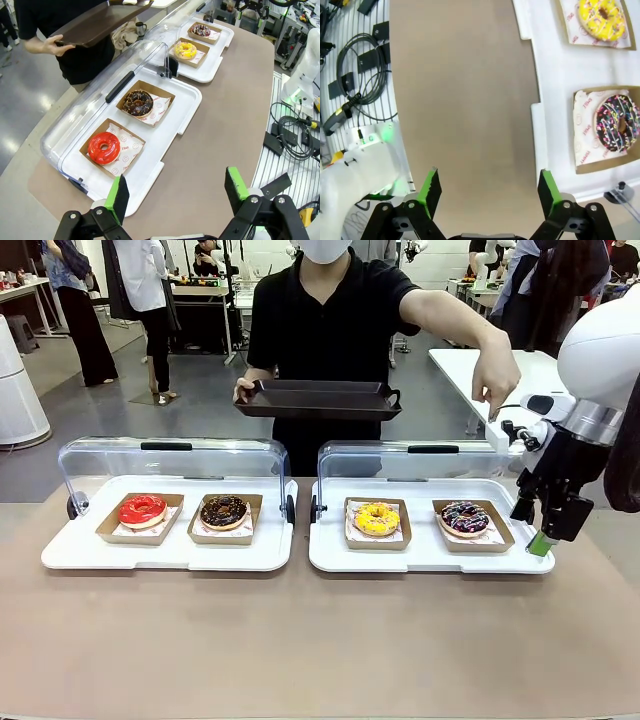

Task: Provide the desired donut to the person.
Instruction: Pick up and lift the Paper togo box containing the Donut pointed at by the person.

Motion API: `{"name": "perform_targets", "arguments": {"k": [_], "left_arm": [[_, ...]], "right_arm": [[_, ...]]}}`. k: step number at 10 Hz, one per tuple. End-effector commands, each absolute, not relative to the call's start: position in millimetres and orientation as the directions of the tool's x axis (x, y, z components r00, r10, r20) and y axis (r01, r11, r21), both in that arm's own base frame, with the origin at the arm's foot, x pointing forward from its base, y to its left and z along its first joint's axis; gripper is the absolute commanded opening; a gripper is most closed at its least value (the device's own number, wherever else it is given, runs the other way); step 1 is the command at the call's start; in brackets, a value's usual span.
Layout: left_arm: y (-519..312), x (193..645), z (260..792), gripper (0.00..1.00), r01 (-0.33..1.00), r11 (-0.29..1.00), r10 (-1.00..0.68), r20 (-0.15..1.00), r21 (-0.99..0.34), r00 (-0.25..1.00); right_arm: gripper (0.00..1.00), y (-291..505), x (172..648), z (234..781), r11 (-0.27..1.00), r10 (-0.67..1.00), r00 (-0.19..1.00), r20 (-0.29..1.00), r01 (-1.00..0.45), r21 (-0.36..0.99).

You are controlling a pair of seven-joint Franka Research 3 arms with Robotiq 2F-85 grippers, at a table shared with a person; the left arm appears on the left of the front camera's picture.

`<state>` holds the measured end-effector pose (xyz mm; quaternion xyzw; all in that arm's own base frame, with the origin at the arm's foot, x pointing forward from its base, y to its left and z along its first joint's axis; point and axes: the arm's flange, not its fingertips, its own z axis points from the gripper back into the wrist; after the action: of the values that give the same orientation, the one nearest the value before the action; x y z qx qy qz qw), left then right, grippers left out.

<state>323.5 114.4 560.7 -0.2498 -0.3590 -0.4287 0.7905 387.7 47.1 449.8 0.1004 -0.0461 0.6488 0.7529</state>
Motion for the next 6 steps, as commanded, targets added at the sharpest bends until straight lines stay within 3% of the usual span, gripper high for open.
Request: {"name": "perform_targets", "arguments": {"k": [1,6], "left_arm": [[114.8,324.4,560.9,1.00,0.862,0.499,-0.490,0.793,-0.084,0.361],[114.8,324.4,560.9,1.00,0.862,0.499,-0.490,0.793,-0.084,0.361]], "right_arm": [[1.00,49.4,385.3,451.8,0.161,0.962,0.180,0.205,-0.981,0.104],[1.00,53.8,382.5,444.9,0.115,0.978,0.126,0.164,-0.991,0.072]]}}
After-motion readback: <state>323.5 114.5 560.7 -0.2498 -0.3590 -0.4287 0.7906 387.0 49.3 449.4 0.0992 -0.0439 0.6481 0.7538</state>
